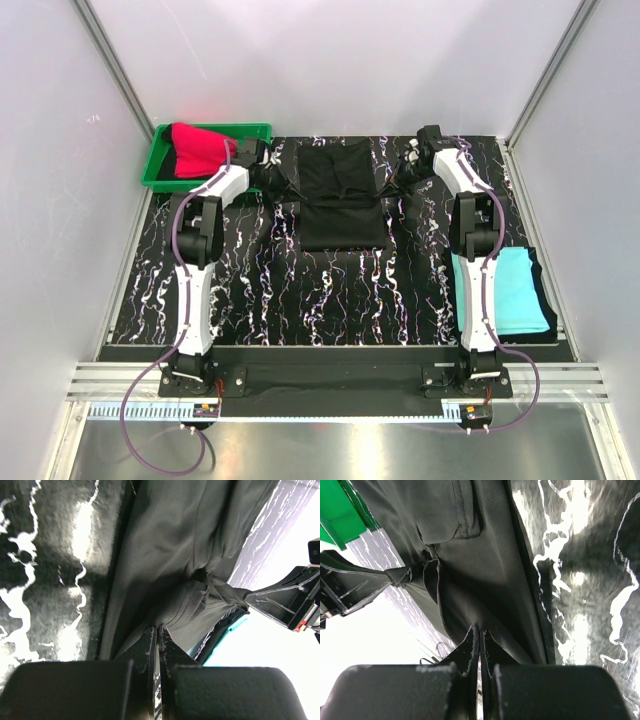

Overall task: Fold and stack the t-shirts
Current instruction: Fold the tshirt

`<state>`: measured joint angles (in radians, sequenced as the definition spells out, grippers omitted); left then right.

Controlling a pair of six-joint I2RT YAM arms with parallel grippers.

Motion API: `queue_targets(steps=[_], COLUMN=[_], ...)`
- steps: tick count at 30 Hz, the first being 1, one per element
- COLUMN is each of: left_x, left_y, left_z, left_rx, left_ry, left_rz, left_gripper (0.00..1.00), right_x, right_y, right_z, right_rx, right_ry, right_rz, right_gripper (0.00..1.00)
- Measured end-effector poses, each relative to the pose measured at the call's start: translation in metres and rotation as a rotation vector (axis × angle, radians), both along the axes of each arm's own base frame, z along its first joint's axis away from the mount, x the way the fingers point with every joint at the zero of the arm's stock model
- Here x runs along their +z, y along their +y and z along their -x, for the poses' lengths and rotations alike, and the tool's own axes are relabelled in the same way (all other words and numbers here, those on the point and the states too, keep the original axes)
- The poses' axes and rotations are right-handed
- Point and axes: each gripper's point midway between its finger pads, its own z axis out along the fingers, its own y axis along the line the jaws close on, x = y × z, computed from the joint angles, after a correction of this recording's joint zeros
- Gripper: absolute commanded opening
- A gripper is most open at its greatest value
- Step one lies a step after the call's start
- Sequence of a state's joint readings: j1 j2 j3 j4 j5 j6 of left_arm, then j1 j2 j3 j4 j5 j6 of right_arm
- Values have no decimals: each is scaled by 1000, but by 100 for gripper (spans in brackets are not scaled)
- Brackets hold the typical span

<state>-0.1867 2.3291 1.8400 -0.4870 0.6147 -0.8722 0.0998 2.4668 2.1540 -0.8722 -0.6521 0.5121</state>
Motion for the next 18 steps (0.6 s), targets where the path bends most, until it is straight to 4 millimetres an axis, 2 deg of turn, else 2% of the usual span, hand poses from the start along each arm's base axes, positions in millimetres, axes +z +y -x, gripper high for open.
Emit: queue_targets(steps=[2,3,4,5,7,8,10,11,13,15,18], left_x=[-4,-6,-8,-8,-8,-7,-2,2,15,36,69], left_y=[1,2,3,4,6,7,9,11,16,20,24], left_z=[0,0,-1,-1,-4,-7,-12,-17,-24,-33,-26], left_rx=[2,4,5,5,4,3,-5,-8,-13,-26,-60], left_ry=[11,20,25,27,28,23,7,-12,-51,-126,-206], left_rz=[-1,-3,-5,-7,-13,-19,-43,-66,-107,-146,-179], left_gripper=[5,6,11,15,25,35,45,54,61,63,61], right_x=[-1,-2,-3,-3,-3,-3,-2,-1,6,14,26], right_y=[0,0,0,0,2,2,1,-1,-8,-24,-44], right_z=[-3,-5,-6,-8,-13,-17,-29,-37,-57,-68,-67], right_rx=[-1,-2,-6,-7,-9,-11,-20,-27,-53,-87,-124], right_ry=[-2,-1,3,4,1,-2,-21,-37,-85,-111,-110], right_rz=[-5,-6,-8,-10,-18,-22,-30,-33,-44,-46,-42], right_gripper=[5,11,14,23,36,43,50,52,60,62,62])
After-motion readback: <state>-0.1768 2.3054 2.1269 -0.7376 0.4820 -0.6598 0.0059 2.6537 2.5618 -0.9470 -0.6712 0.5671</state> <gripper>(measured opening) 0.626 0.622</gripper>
